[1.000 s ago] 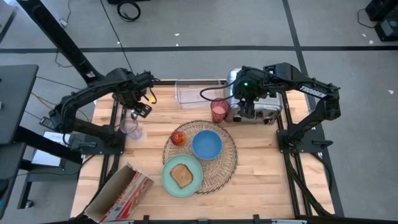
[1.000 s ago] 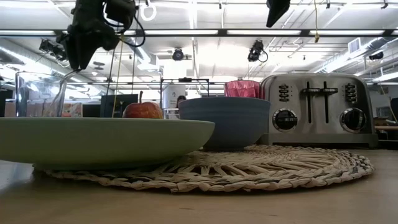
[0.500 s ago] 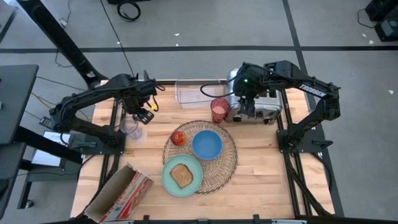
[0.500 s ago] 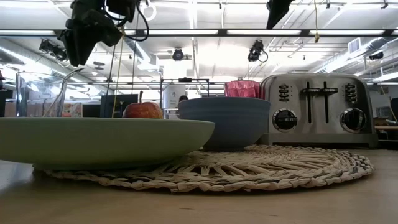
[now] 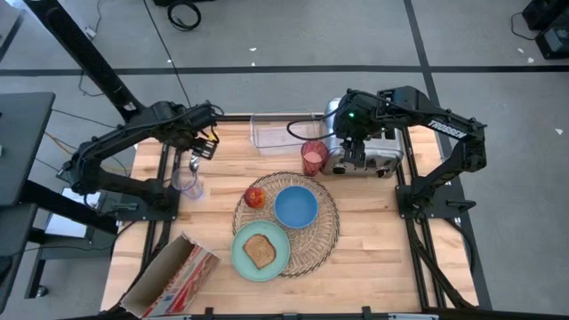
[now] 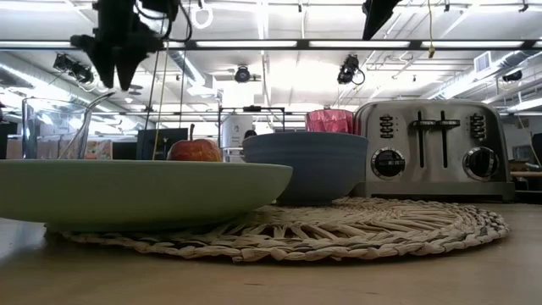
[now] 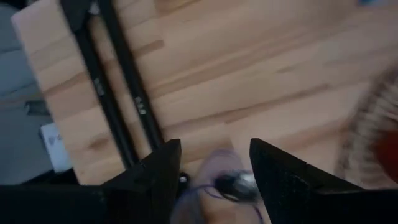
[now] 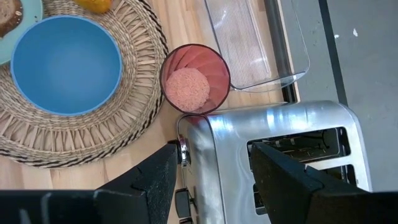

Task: Arrange a breakfast setting
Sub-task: Put the orange spoon on the brown table mat to the right of the blue bowl

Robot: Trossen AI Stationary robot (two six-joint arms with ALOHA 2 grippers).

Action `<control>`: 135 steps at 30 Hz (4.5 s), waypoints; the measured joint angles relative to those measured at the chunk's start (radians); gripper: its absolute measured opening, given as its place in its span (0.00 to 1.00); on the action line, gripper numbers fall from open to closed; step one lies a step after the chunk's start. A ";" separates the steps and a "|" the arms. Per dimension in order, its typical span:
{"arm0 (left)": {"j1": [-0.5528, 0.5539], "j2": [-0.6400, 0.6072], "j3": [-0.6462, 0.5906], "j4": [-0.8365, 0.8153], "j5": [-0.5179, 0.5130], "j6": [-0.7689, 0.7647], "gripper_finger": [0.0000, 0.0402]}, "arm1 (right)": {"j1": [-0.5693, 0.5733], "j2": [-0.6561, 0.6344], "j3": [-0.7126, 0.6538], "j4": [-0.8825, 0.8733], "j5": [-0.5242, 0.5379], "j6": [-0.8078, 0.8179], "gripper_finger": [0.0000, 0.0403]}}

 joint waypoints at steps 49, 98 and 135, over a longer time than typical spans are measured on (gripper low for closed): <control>-0.354 -0.061 0.085 0.053 0.042 -0.050 0.49 | -0.005 0.000 0.000 -0.013 0.009 0.000 0.52; -0.588 0.062 0.006 -0.077 -0.083 -0.205 0.47 | -0.125 0.003 0.000 0.039 0.007 0.064 0.52; -0.541 0.065 -0.137 -0.017 -0.206 -0.444 0.35 | -0.122 0.003 0.000 0.084 0.000 0.115 0.52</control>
